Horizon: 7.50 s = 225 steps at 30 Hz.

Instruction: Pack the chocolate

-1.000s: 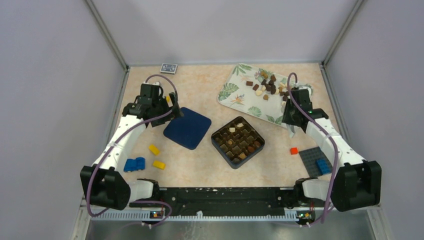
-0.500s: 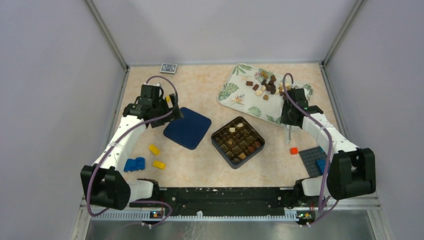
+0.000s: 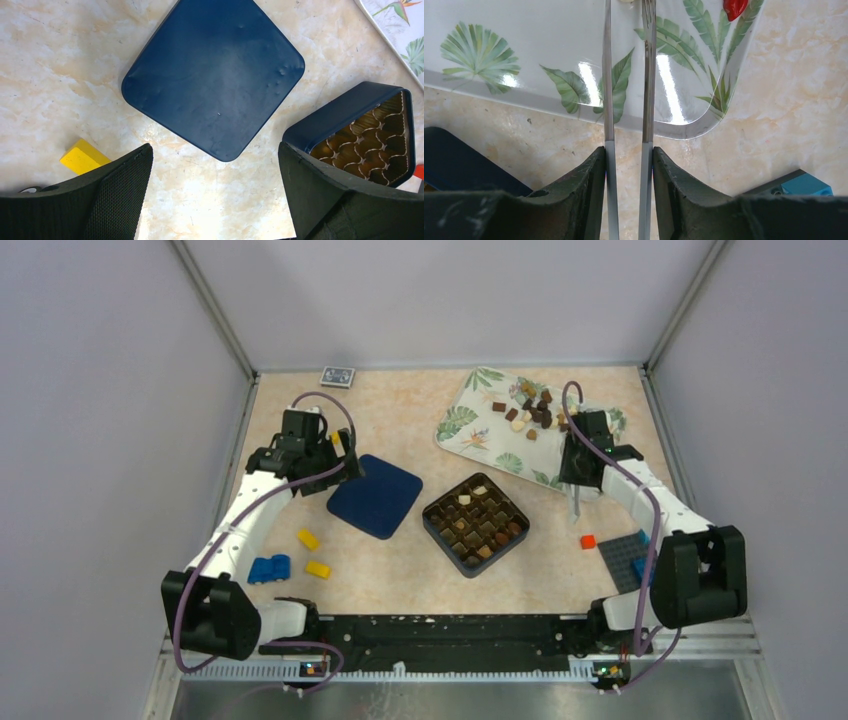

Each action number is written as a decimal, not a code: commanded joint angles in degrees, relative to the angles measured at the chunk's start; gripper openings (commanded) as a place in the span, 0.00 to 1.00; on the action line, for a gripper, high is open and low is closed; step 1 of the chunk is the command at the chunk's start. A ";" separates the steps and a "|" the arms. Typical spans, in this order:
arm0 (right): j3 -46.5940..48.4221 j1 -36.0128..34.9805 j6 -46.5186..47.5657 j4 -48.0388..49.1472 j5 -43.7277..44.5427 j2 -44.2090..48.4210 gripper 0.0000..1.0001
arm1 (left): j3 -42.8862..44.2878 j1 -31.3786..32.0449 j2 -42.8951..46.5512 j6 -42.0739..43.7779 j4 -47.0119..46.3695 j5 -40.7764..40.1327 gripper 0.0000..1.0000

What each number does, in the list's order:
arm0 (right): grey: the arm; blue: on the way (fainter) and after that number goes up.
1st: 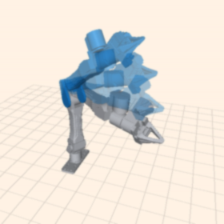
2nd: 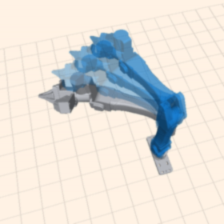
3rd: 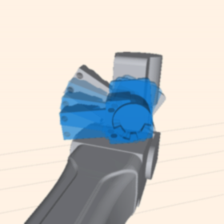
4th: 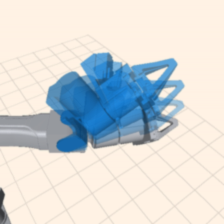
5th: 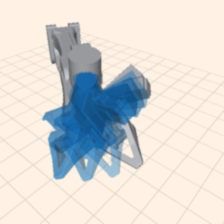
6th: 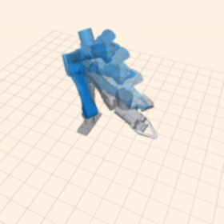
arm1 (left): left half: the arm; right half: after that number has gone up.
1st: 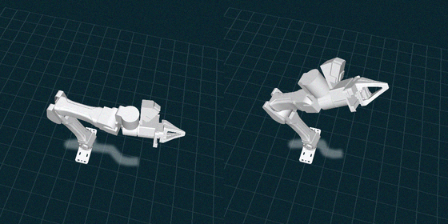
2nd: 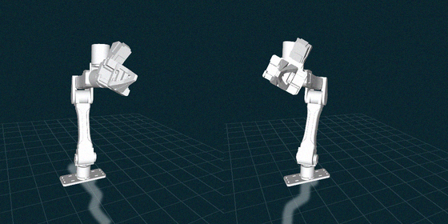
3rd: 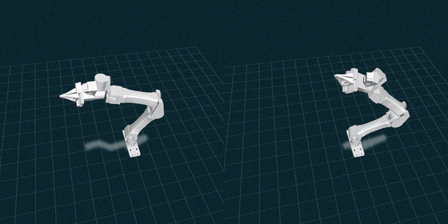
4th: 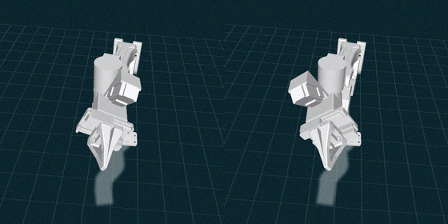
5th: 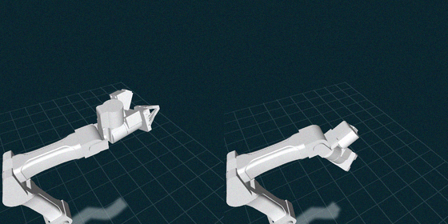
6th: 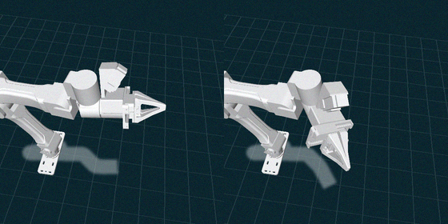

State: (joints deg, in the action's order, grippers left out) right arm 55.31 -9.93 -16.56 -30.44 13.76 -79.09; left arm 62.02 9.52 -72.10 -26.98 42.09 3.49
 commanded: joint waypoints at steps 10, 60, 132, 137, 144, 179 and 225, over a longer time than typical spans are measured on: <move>3.92 0.74 1.03 1.17 0.88 -1.88 0.23 | 0.37 -0.29 -0.13 0.93 -1.26 -0.32 0.99; 12.96 -22.51 4.81 -35.72 -23.89 14.92 0.00 | 2.05 -0.30 -0.69 -1.76 -2.64 2.33 0.99; 20.36 7.08 2.61 -9.93 -2.40 -3.38 0.35 | 1.65 -0.34 -1.93 -0.35 -3.37 6.09 0.99; 19.07 7.03 4.00 -7.83 -3.24 -5.22 0.37 | 2.34 -0.35 -3.26 0.01 -3.33 5.65 0.99; 18.46 6.99 3.95 -7.34 -1.95 -6.80 0.37 | 2.70 -0.38 -3.99 0.26 -3.28 4.59 0.99; 18.18 7.00 5.05 -8.13 -2.80 -9.93 0.25 | 4.29 -0.47 -4.30 0.84 -2.36 4.36 0.99; 21.16 -23.78 5.33 -36.48 -29.63 10.36 0.00 | -1.43 -0.47 0.96 -1.30 -4.99 9.68 0.99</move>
State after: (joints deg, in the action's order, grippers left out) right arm 77.43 -32.01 -10.70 -68.86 -15.16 -68.82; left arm 61.43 9.41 -73.71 -28.14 39.00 11.77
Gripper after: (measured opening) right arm 0.286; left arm 0.987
